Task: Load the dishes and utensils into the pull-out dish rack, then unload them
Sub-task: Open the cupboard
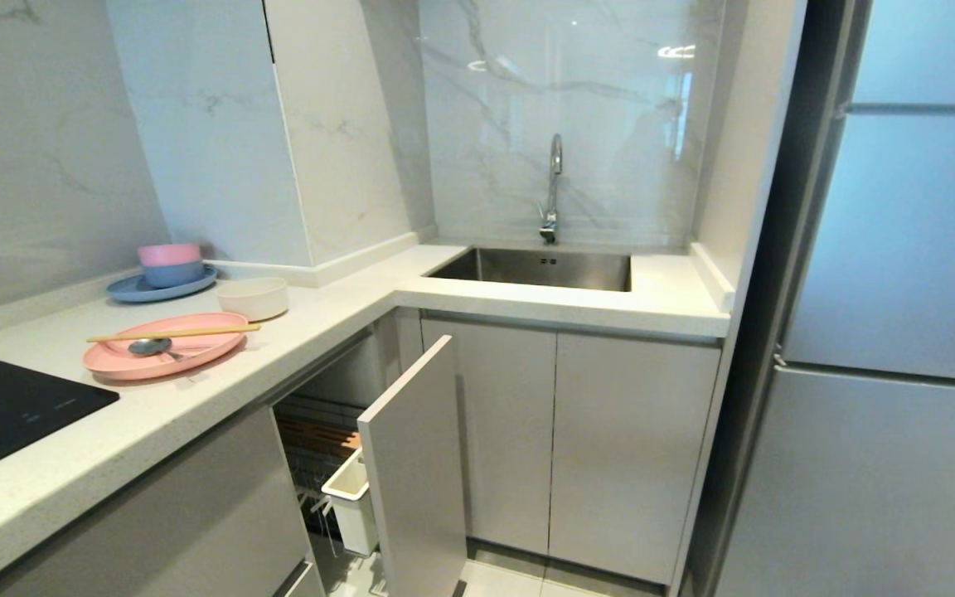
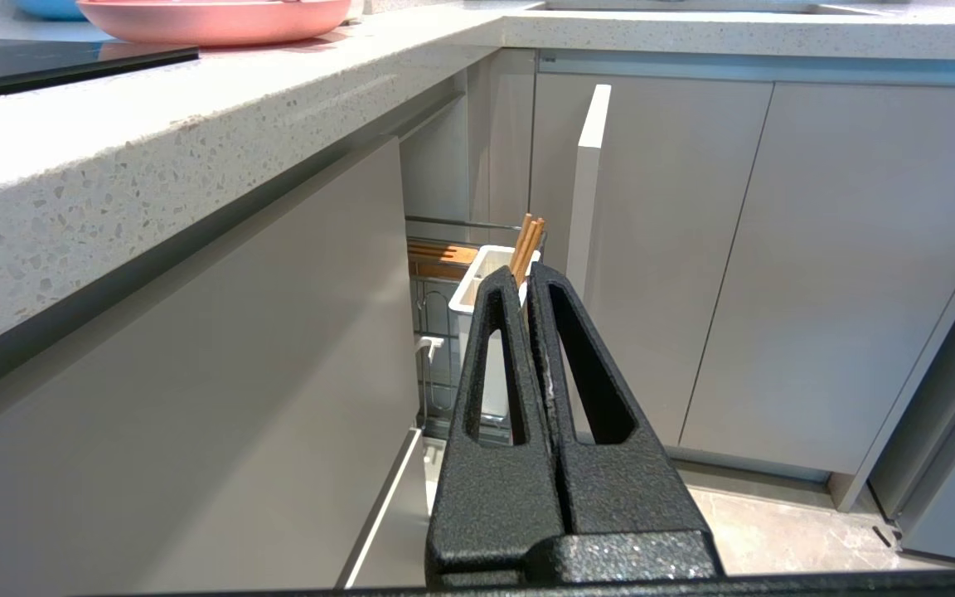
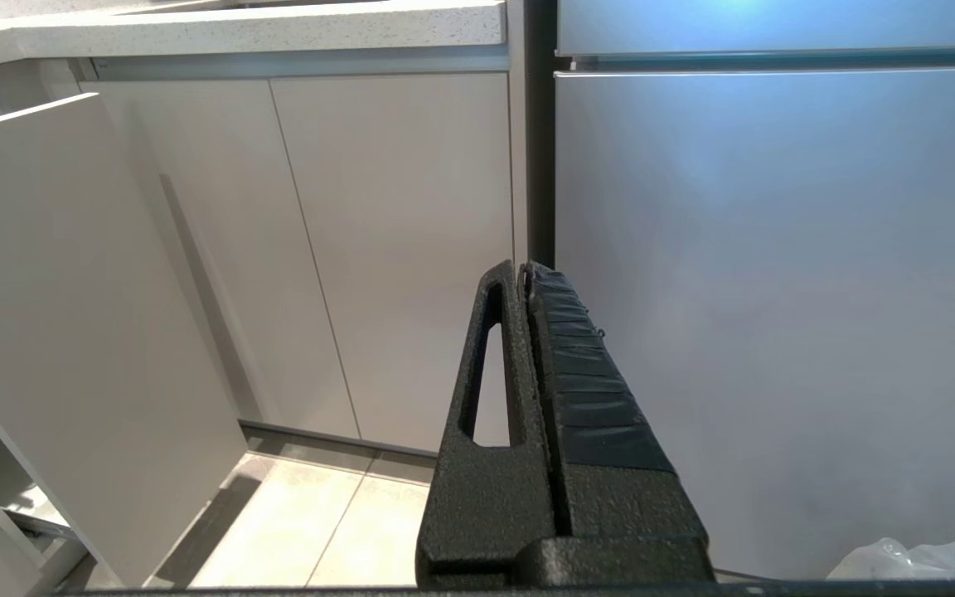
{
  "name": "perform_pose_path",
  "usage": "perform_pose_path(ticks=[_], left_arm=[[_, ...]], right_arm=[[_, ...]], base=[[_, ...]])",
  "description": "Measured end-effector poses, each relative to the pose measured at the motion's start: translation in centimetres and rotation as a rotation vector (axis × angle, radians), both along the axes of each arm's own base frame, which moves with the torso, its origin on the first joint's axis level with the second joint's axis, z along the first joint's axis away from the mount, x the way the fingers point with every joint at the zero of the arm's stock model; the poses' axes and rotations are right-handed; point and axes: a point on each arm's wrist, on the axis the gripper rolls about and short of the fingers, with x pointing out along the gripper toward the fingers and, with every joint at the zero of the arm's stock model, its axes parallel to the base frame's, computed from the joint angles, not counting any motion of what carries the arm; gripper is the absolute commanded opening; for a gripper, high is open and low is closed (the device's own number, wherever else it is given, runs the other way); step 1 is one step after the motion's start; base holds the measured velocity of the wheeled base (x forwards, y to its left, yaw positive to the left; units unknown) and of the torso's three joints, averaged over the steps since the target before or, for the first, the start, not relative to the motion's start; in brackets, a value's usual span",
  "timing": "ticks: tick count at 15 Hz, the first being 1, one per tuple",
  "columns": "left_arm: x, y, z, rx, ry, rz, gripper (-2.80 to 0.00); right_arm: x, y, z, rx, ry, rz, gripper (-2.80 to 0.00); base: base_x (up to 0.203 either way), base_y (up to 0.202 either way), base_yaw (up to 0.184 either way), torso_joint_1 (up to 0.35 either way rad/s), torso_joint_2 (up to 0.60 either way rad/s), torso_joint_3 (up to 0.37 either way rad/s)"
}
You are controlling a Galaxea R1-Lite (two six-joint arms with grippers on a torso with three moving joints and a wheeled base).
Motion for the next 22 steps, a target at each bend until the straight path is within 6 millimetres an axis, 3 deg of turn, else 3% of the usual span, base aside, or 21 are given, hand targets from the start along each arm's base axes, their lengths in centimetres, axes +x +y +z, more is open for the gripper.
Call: perform_pose_path(ticks=[22], left_arm=[[0.00, 0.00, 0.00, -0.006, 0.000, 0.000, -2.80]], right_arm=[[0.00, 0.00, 0.00, -0.001, 0.000, 0.000, -2.80]], base=[[0.000, 0.000, 0.000, 0.000, 0.00, 0.000]])
